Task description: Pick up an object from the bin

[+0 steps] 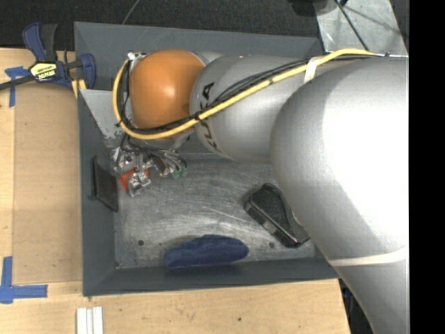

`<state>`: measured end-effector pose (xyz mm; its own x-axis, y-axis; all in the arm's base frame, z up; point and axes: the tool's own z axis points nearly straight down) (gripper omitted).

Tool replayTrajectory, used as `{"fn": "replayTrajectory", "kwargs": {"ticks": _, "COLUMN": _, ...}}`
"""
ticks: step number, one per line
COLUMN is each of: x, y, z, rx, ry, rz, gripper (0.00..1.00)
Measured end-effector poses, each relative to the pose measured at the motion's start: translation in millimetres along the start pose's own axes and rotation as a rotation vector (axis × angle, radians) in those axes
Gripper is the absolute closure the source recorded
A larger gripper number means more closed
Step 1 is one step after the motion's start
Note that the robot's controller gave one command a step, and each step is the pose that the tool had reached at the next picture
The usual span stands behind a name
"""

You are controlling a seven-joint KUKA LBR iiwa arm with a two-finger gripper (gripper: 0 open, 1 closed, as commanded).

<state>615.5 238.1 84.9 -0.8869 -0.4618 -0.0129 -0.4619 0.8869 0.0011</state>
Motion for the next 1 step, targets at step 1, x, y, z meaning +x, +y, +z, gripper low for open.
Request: {"fn": "replayTrajectory", "kwargs": {"ticks": 1, "x": 2.5, "y": 3.9, "z": -150.6, "rx": 0.002, "ry": -0.001, "rz": 0.034, "gripper": 1.0}}
